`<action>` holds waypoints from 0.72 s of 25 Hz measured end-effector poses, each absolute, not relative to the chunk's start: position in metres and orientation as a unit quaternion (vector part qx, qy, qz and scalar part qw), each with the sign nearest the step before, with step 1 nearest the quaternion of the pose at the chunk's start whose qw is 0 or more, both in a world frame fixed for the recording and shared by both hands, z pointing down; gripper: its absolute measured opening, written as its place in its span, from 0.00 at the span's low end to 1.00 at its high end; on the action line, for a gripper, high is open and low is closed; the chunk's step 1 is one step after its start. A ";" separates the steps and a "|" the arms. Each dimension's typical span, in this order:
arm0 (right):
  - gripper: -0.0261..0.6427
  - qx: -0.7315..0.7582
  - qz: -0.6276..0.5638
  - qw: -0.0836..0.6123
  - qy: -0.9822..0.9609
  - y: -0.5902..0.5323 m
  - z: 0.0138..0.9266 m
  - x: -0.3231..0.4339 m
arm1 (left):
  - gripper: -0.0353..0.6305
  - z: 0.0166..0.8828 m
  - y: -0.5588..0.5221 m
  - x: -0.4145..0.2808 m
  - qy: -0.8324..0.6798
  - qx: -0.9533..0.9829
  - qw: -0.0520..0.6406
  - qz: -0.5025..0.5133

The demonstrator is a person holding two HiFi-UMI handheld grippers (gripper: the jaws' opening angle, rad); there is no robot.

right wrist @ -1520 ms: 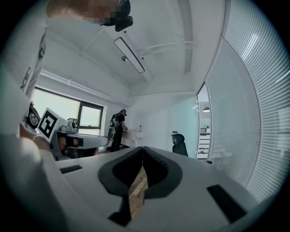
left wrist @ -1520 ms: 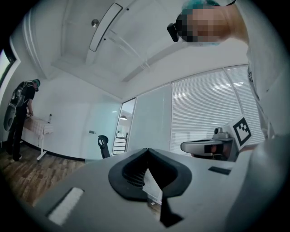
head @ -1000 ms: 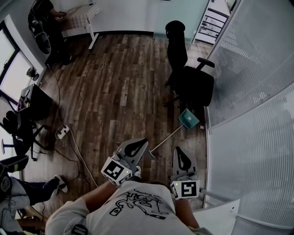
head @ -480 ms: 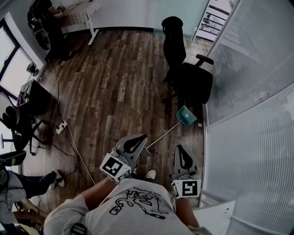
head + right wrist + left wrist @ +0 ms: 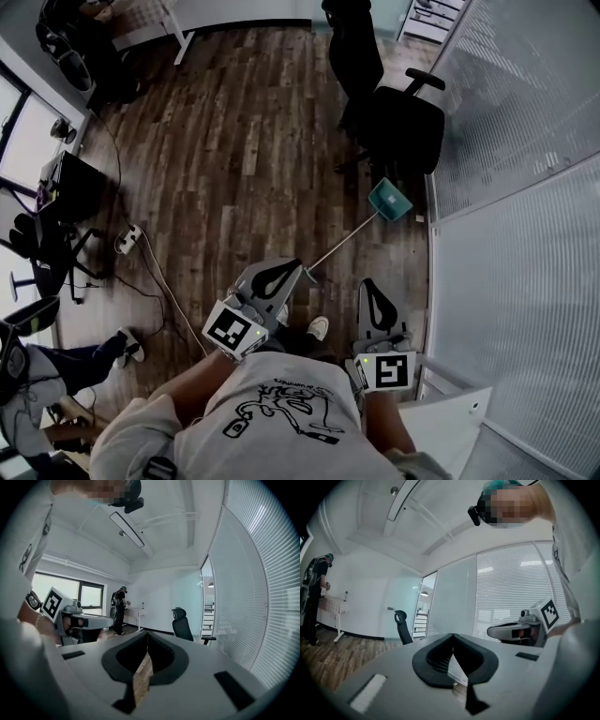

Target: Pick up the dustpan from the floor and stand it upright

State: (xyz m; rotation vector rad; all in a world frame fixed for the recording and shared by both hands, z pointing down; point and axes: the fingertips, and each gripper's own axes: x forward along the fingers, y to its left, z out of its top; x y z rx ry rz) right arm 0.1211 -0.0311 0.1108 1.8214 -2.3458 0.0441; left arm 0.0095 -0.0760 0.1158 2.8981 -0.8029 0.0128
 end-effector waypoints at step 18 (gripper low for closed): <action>0.05 0.587 0.105 0.101 -0.796 -0.050 0.244 0.108 | 0.06 0.253 -0.085 0.015 -0.262 0.954 0.125 0.081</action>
